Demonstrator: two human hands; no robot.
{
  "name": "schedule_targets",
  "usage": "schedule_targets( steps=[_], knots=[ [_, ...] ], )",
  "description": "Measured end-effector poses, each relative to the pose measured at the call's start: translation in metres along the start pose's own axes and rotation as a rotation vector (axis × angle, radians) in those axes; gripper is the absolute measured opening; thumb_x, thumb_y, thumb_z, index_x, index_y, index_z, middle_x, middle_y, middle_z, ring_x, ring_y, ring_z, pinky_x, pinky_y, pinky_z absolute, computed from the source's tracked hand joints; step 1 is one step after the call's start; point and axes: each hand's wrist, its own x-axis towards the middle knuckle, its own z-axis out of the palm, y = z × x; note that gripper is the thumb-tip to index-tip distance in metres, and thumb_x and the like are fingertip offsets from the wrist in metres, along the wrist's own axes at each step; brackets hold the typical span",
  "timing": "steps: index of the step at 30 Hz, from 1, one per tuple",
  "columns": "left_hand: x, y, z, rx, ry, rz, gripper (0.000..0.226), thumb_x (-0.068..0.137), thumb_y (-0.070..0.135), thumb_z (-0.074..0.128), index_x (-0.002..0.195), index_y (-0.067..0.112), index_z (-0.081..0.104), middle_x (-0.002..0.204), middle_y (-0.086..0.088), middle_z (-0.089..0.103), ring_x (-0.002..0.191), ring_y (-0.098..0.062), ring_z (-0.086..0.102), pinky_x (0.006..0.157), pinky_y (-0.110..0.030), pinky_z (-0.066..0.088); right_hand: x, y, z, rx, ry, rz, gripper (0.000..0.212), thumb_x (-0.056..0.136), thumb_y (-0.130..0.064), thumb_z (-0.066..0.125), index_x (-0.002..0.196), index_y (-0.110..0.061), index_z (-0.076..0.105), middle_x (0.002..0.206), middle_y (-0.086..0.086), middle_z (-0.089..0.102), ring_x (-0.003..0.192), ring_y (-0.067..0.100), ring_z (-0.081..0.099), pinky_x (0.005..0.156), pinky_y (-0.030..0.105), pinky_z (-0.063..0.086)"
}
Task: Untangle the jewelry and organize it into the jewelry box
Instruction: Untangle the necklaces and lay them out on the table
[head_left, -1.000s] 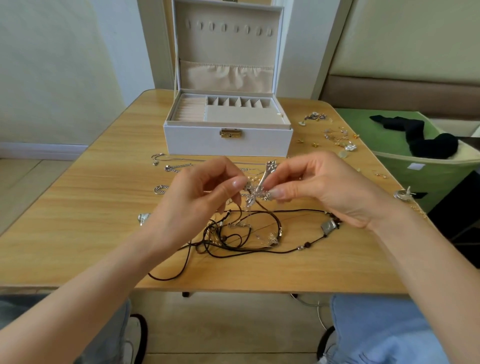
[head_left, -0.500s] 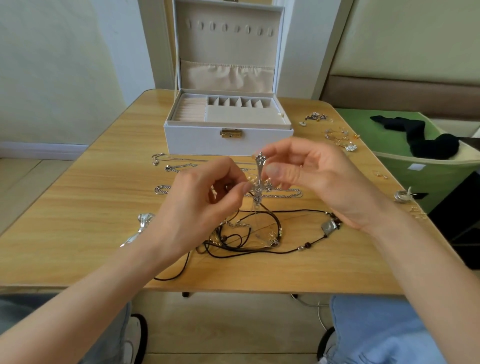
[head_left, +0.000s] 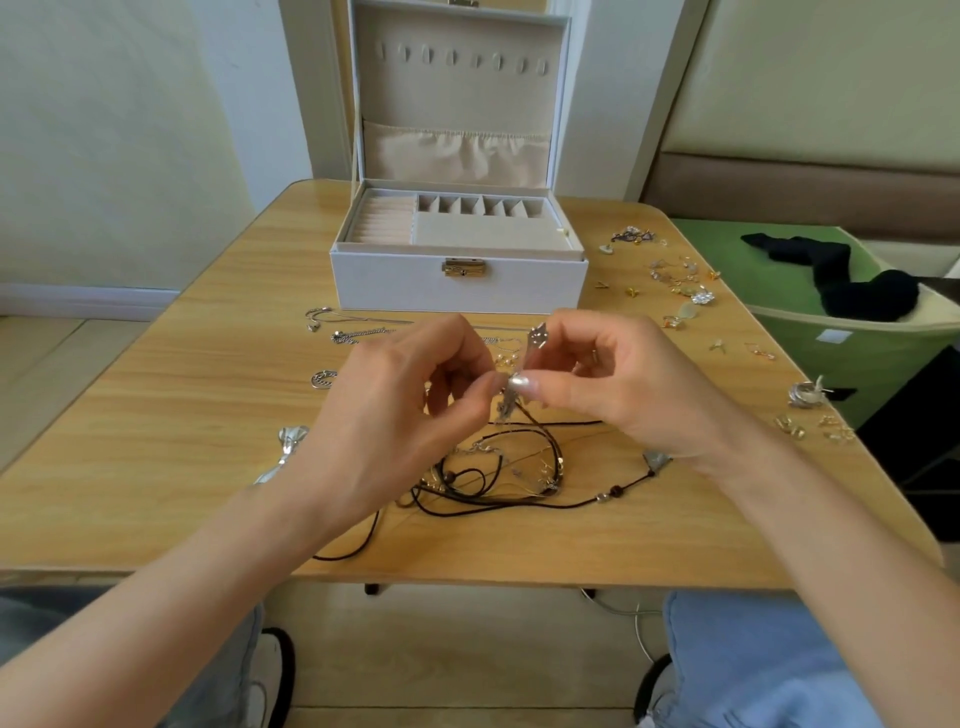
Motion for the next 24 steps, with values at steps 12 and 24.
schedule_targets(
  steps=[12, 24],
  knots=[
    [0.008, -0.002, -0.005, -0.550, -0.201, -0.348, 0.017, 0.078, 0.025, 0.060, 0.071, 0.010, 0.056, 0.054, 0.010, 0.048, 0.047, -0.002, 0.038, 0.046, -0.012, 0.031, -0.002, 0.004, 0.009, 0.156, 0.157, -0.084, 0.013, 0.078, -0.017, 0.063, 0.077, -0.005, 0.067, 0.069, 0.010, 0.064, 0.063, 0.015, 0.060, 0.059, 0.024, 0.050],
    [0.002, -0.002, -0.001, -0.017, -0.053, -0.060, 0.015, 0.079, 0.035, 0.063, 0.073, 0.022, 0.058, 0.062, 0.014, 0.054, 0.058, -0.005, 0.047, 0.053, -0.010, 0.034, -0.001, -0.003, 0.004, 0.172, 0.114, -0.071, 0.013, 0.072, -0.022, 0.072, 0.080, -0.012, 0.068, 0.066, 0.000, 0.064, 0.060, 0.009, 0.057, 0.052, 0.020, 0.046]
  ],
)
